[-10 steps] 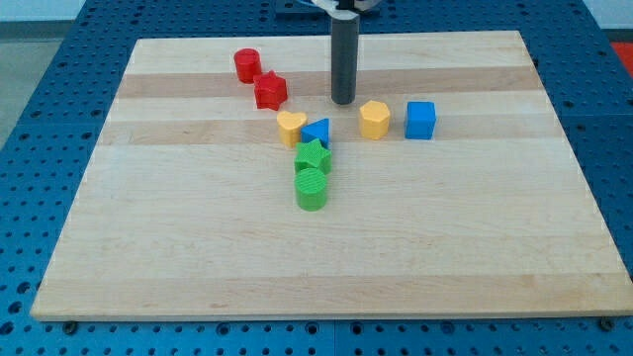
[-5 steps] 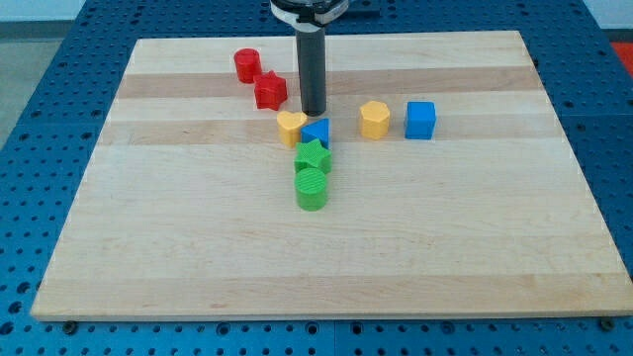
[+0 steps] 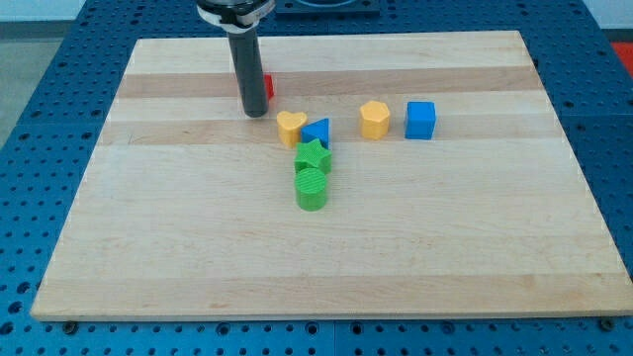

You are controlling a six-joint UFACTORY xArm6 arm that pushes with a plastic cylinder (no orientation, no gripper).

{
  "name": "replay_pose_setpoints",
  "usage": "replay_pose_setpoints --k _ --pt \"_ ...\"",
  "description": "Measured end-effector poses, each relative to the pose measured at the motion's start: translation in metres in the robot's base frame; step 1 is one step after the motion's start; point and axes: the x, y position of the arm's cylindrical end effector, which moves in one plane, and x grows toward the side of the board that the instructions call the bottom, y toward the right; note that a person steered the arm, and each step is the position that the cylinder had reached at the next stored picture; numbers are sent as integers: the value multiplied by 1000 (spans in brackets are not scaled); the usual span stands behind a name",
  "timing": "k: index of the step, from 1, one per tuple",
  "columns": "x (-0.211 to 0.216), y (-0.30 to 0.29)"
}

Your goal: Move the yellow heart to the left of the yellow hexagon

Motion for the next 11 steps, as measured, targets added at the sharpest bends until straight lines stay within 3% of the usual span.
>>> replay_pose_setpoints --k 1,6,11 --pt "21 1" --pt "20 77" --pt "35 107"
